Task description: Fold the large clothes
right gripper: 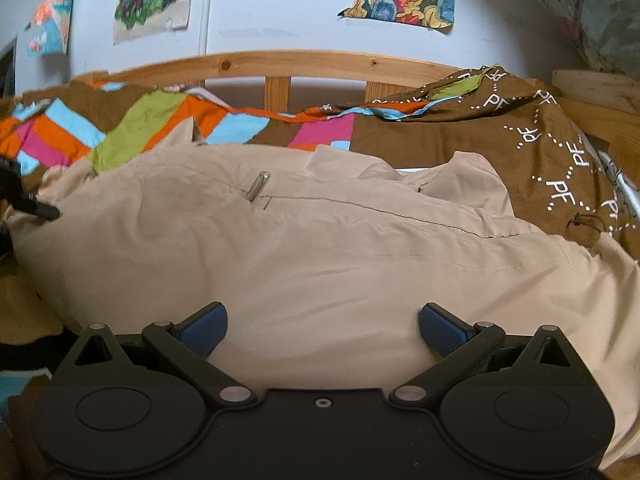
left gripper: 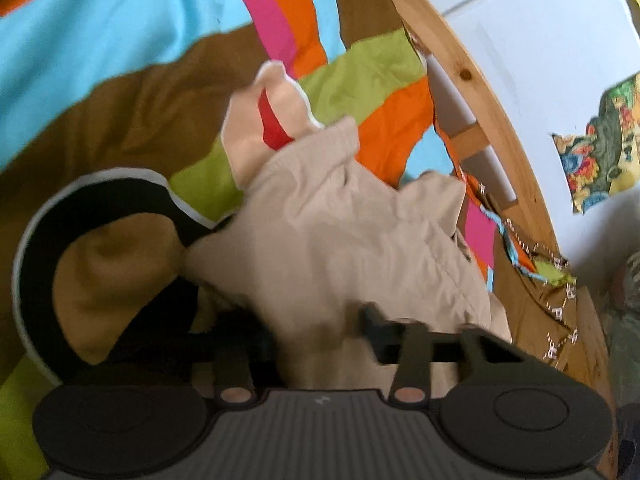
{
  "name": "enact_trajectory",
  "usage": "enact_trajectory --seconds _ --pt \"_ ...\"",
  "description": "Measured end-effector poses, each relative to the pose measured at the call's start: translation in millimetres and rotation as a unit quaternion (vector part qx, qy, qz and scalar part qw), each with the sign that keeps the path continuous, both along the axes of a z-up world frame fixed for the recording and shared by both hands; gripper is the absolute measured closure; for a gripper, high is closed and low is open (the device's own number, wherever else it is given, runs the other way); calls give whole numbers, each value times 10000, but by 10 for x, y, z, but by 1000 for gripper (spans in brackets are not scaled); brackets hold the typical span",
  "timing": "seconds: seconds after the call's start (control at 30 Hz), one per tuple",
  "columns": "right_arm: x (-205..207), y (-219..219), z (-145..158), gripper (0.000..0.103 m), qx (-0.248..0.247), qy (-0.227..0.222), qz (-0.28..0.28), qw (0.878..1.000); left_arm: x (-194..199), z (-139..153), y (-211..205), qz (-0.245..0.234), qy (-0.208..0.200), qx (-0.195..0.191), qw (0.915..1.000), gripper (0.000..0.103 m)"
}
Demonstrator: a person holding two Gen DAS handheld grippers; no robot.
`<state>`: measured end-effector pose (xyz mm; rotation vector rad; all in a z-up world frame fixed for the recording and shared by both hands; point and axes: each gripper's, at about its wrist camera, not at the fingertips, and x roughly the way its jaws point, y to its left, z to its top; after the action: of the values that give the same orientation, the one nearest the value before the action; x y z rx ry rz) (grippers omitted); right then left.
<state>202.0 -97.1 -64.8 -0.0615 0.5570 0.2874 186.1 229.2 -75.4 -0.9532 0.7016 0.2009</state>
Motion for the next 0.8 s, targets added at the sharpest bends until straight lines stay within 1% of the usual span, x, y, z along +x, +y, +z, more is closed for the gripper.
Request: enact_trajectory --seconds 0.07,0.1,0.17,0.2,0.23,0.27,0.3,0.33,0.4,0.43,0.5,0.57,0.6,0.63,0.67,0.7,0.73,0.77,0.8 --pt "-8 -64 18 2 247 -32 -10 9997 -4 102 -35 35 -27 135 9999 79" --pt "-12 -100 28 5 377 -53 -46 9993 1 175 -70 -18 -64 286 9996 82" --pt "-10 -181 41 10 655 -55 -148 9977 2 355 -201 -224 -206 832 9961 86" --pt "-6 -221 50 15 787 -50 -209 9967 6 462 -290 -362 -285 1150 9923 89" --pt "-7 -267 64 24 936 -47 -298 9952 22 566 -384 -510 -399 1425 9877 91" --pt "-5 -322 88 28 1116 -21 -391 9930 38 665 -465 -657 -522 1585 9838 92" --pt "13 -394 122 37 1340 37 -475 9898 71 779 -551 -836 -648 1693 9799 92" --pt "29 -473 158 49 1591 98 -566 9856 88 883 -621 -999 -769 1755 9764 93" --pt "48 -640 246 59 2079 137 -705 9755 145 1110 -827 -1376 -1025 1982 9650 94" --pt "46 -724 306 62 2281 114 -754 9707 169 1224 -955 -1593 -1153 2142 9568 94" --pt "34 -870 453 65 2553 35 -736 9641 241 1420 -1241 -2063 -1345 2456 9375 94" --pt "2 -1037 648 65 2848 -82 -738 9557 318 1585 -1555 -2594 -1461 2794 9128 95" --pt "-15 -1131 734 65 3024 -113 -722 9504 355 1660 -1711 -2852 -1506 2958 8992 95" --pt "-41 -1246 845 65 3266 -141 -687 9426 397 1721 -1870 -3111 -1537 3113 8847 96" --pt "-64 -1330 923 65 3453 -178 -657 9360 449 1777 -2054 -3409 -1526 3279 8677 96" --pt "-94 -1427 1005 58 3667 -242 -617 9280 485 1812 -2213 -3644 -1487 3405 8539 96" --pt "-133 -1527 1080 42 3874 -316 -567 9196 538 1833 -2384 -3872 -1436 3524 8398 96" --pt "-159 -1627 1146 32 4087 -384 -470 9107 579 1836 -2542 -4068 -1394 3607 8276 96" --pt "-171 -1718 1187 19 4244 -406 -355 9039 613 1821 -2694 -4250 -1359 3666 8164 96"
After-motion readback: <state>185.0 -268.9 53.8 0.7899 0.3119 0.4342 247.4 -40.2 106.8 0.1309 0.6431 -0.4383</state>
